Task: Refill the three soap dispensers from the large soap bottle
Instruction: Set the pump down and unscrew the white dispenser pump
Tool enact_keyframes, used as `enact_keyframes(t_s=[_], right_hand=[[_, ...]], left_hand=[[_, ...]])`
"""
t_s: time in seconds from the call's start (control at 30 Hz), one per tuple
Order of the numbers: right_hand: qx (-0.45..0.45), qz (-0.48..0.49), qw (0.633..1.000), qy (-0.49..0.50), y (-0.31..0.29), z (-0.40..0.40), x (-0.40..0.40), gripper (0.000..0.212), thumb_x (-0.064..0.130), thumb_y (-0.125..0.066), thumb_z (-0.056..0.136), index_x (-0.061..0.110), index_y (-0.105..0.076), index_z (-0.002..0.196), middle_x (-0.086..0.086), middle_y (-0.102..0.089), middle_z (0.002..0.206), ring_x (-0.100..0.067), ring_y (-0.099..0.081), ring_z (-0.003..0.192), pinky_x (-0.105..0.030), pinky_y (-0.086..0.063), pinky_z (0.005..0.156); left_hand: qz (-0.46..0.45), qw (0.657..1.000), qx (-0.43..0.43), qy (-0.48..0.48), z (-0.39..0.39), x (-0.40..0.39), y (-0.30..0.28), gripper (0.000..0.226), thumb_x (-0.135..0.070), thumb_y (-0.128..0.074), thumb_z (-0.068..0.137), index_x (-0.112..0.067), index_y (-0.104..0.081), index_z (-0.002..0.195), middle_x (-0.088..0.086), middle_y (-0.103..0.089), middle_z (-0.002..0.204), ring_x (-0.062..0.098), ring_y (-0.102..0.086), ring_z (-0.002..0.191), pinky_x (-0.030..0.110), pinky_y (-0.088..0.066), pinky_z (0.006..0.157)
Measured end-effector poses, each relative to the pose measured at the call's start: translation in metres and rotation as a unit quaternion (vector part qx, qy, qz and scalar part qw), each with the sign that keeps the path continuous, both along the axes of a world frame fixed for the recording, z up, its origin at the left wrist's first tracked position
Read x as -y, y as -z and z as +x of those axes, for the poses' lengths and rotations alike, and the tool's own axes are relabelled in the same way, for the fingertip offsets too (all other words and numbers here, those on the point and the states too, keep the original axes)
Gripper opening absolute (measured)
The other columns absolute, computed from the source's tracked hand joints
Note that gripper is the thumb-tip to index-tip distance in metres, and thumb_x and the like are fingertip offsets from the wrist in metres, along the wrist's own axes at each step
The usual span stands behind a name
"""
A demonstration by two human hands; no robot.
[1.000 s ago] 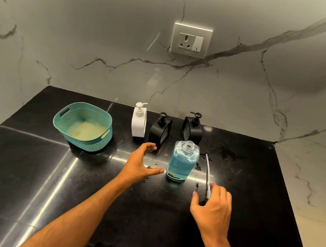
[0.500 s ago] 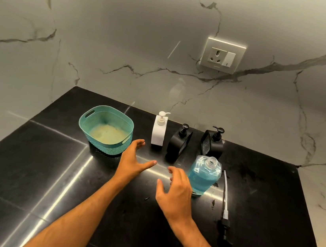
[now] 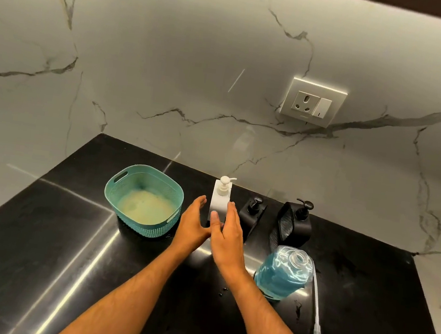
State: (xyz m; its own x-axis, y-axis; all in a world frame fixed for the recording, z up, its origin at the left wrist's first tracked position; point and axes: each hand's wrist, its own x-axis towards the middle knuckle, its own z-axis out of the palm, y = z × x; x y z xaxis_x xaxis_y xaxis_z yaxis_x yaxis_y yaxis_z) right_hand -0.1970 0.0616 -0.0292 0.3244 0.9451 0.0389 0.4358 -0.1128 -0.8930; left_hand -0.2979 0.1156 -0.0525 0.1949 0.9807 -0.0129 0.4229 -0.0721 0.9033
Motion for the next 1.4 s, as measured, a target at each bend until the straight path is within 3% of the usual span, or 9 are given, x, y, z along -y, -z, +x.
enact_keyframes(t_s=[0.13,0.23,0.33,0.4,0.63,0.83,1.17,1.27,1.4], right_hand=[[-0.015,0.003,1.0,0.011,0.002,-0.002,-0.017,0.055,0.038,-0.05,0.106,0.017,-0.038,0.156,0.0,-0.049,0.153,-0.016,-0.047,0.139,-0.041,-0.041,0.116],[-0.025,0.013,0.999,0.033,0.005,-0.002,-0.023,0.045,0.034,-0.053,0.105,0.017,-0.049,0.146,0.001,-0.056,0.138,-0.014,-0.057,0.124,-0.039,-0.049,0.107],[-0.028,0.015,0.999,0.038,0.008,-0.001,-0.025,0.038,0.035,-0.053,0.105,0.017,-0.056,0.139,0.001,-0.056,0.131,-0.012,-0.061,0.117,-0.029,-0.051,0.099],[-0.032,0.016,0.999,0.035,0.01,-0.001,-0.025,0.036,0.035,-0.053,0.105,0.018,-0.058,0.137,0.002,-0.056,0.129,-0.01,-0.061,0.116,-0.025,-0.051,0.097],[-0.044,0.025,0.998,0.031,0.011,-0.003,-0.023,0.032,0.032,-0.057,0.104,0.021,-0.059,0.133,0.007,-0.057,0.124,-0.007,-0.063,0.112,-0.036,-0.056,0.098],[-0.028,0.055,0.998,0.014,0.007,-0.01,-0.004,0.033,0.026,-0.062,0.101,0.016,-0.062,0.133,0.006,-0.059,0.123,-0.009,-0.063,0.113,-0.035,-0.057,0.098],[0.022,0.102,0.994,0.034,-0.003,-0.013,0.041,0.037,0.018,-0.077,0.089,0.013,-0.065,0.124,0.005,-0.062,0.113,-0.013,-0.066,0.098,-0.033,-0.06,0.085],[0.032,0.111,0.992,0.044,-0.005,-0.015,0.052,0.044,0.025,-0.084,0.082,0.018,-0.064,0.121,0.008,-0.06,0.108,-0.011,-0.064,0.093,-0.023,-0.056,0.081],[0.063,0.105,0.99,0.067,-0.005,-0.017,0.065,0.039,0.036,-0.089,0.074,0.02,-0.066,0.102,0.008,-0.062,0.095,-0.005,-0.059,0.08,-0.007,-0.041,0.071]], left_hand=[[-0.006,1.0,-0.002,0.006,0.005,-0.015,0.004,0.088,-0.019,-0.083,0.087,-0.006,-0.034,0.158,0.014,-0.044,0.161,0.027,-0.042,0.149,0.047,-0.039,0.121],[0.005,1.0,0.009,0.01,0.007,-0.023,0.009,0.076,-0.02,-0.086,0.084,-0.01,-0.047,0.148,0.008,-0.059,0.145,0.019,-0.058,0.132,0.032,-0.05,0.108],[0.024,0.999,0.025,0.021,0.008,-0.028,0.012,0.063,-0.02,-0.086,0.082,-0.023,-0.055,0.136,-0.004,-0.066,0.128,0.002,-0.064,0.11,0.021,-0.055,0.095],[0.032,0.999,0.03,0.028,0.008,-0.029,0.015,0.061,-0.018,-0.085,0.083,-0.022,-0.056,0.136,-0.005,-0.067,0.127,0.005,-0.065,0.111,0.026,-0.056,0.096],[0.051,0.998,0.039,0.006,0.006,-0.026,0.019,0.048,-0.022,-0.08,0.088,-0.032,-0.057,0.128,-0.014,-0.07,0.116,0.001,-0.068,0.108,0.025,-0.059,0.09],[0.056,0.996,0.067,-0.02,-0.008,-0.001,0.014,0.046,-0.022,-0.08,0.088,-0.039,-0.057,0.125,-0.026,-0.069,0.11,-0.006,-0.067,0.104,0.01,-0.053,0.079],[0.071,0.994,0.086,-0.002,-0.038,0.068,0.002,0.054,-0.027,-0.081,0.09,-0.026,-0.058,0.138,-0.016,-0.069,0.125,0.0,-0.067,0.115,0.017,-0.055,0.092],[0.057,0.994,0.09,0.011,-0.044,0.094,0.001,0.054,-0.027,-0.082,0.089,-0.029,-0.057,0.138,-0.016,-0.07,0.126,0.003,-0.068,0.116,0.023,-0.058,0.094],[0.05,0.997,0.057,0.021,-0.049,0.126,0.007,0.058,-0.022,-0.083,0.086,-0.032,-0.057,0.137,-0.015,-0.072,0.123,0.006,-0.069,0.113,0.036,-0.058,0.094]])
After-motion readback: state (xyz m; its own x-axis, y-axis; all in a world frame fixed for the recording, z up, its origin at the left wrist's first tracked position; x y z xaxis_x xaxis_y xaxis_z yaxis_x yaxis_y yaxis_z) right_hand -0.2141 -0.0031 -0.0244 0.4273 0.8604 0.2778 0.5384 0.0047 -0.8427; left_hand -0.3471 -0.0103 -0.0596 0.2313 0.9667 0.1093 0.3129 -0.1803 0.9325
